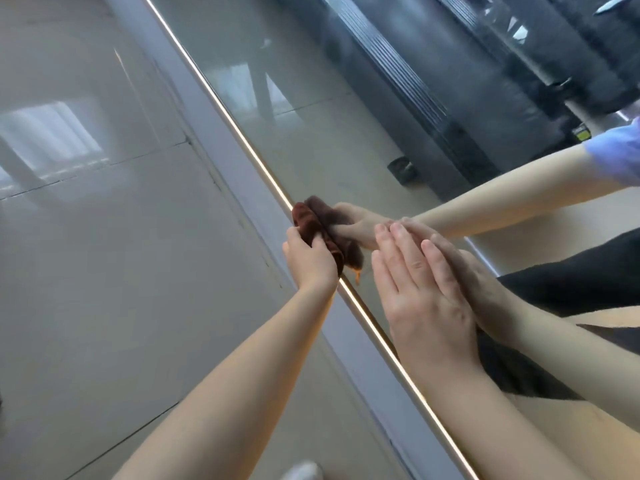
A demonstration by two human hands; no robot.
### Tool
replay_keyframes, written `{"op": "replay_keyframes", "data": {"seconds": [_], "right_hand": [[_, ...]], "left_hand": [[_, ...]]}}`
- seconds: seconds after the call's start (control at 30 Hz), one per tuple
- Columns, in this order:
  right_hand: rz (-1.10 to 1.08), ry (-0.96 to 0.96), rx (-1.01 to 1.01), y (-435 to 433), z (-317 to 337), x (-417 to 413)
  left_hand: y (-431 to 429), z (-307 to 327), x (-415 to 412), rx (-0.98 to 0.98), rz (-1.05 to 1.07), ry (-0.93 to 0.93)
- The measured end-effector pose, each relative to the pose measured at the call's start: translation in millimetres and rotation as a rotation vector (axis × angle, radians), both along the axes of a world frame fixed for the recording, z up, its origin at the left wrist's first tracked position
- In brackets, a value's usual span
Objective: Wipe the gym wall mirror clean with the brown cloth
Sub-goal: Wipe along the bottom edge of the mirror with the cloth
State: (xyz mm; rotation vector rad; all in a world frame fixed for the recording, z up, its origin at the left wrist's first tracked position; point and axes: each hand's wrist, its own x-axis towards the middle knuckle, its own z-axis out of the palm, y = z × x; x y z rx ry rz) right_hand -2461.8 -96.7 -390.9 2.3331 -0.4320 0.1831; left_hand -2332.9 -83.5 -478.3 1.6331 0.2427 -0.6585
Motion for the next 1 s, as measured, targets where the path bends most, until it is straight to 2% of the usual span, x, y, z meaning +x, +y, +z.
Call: {"op": "replay_keyframes", "data": {"seconds": [0.17,0.33,0.5,0.7,1.0], "right_hand": [[-0.005,-0.02,0.003,-3.0,-1.4,22.0],[-0.007,-0.042,0.096,-5.4,1.8,44.1],[-0.007,-0.082,0.159,-6.0,1.8,55.1],[-0.015,-0.054,0.236,-5.5,5.2,64.8],[-0.008,-0.078,0.281,-10.0,3.1,102.0]], "left_hand": [[-1.5,-4.6,18.4,0.003,0.007,0.006],[-8.4,-4.1,38.6,0.001,0.044,0.032],[5.2,10.4,11.1,-0.117,-0.012,-0.1],[-22.4,8.6,79.2,-0.031,0.159,-0.076],[-30.5,-11.7,122.3,0.026,0.184,-0.013]]}}
